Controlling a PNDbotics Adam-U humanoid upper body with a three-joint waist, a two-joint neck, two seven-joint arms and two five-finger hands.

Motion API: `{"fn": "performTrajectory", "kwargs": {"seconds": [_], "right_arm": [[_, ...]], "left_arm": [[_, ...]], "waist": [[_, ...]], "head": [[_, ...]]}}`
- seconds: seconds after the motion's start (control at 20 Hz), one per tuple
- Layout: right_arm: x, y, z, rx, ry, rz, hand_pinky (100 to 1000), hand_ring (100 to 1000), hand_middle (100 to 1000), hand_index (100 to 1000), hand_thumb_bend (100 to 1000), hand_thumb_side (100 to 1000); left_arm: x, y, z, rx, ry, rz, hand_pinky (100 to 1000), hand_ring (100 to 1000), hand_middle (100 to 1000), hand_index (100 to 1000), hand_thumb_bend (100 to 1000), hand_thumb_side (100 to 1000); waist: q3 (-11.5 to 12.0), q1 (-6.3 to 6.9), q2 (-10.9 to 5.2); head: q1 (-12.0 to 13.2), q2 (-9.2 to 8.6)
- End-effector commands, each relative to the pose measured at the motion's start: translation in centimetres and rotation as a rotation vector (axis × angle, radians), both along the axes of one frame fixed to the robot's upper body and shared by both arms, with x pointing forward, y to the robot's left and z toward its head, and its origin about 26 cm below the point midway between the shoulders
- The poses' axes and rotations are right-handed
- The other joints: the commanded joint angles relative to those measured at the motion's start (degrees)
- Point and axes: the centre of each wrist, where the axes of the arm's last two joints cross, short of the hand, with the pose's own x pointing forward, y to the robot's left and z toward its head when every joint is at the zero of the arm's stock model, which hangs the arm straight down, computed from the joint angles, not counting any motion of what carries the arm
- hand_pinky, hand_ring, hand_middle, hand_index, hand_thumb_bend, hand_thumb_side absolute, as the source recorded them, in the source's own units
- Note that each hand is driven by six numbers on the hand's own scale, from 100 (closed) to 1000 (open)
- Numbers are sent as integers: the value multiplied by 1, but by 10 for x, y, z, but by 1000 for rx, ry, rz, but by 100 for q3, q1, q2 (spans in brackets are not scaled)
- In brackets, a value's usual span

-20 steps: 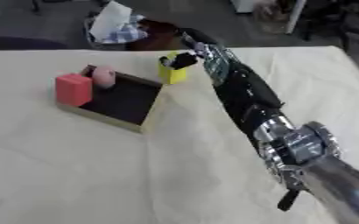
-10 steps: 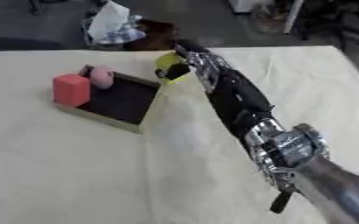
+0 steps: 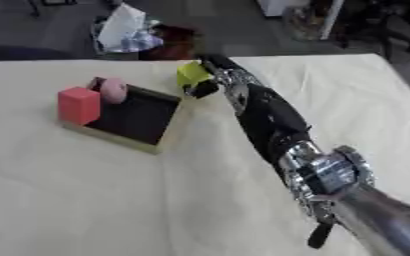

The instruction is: Pick up objects on the table and place them in the box.

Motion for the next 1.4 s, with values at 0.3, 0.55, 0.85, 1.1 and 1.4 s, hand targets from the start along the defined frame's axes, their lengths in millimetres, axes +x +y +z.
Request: {"fn": "performTrajectory", "kwargs": {"seconds": [0.3, 0.55, 0.85, 1.1, 1.4], "right_arm": [[3, 7, 23, -33, -117, 33, 799, 769, 581, 719, 166, 259], [3, 17, 44, -45, -198, 112, 800, 766, 579, 717, 154, 250], [6, 56, 60, -45, -230, 250, 808, 769, 589, 749, 148, 272], [-4, 92, 64, -91, -235, 482, 810, 771, 594, 757, 147, 283], [-21, 102, 59, -114, -210, 678, 817, 780, 625, 797, 156, 306]], "left_arm": [[-1, 2, 6, 2, -23, 3, 728, 700, 681, 836, 657, 585], [-1, 2, 7, -3, -23, -1, 728, 700, 681, 836, 656, 585], [-1, 4, 6, -6, -22, 9, 728, 701, 682, 837, 647, 590], [-1, 7, 6, -11, -23, 32, 728, 701, 682, 837, 645, 590], [-1, 9, 4, -9, -18, 50, 728, 702, 683, 837, 644, 591]], "waist": [[-16, 24, -55], [-54, 19, -51], [-132, 24, -52], [-326, 39, -58], [-477, 14, -92]], "head": [[-32, -64], [-9, -63], [15, -65], [122, -43], [197, -15]]}}
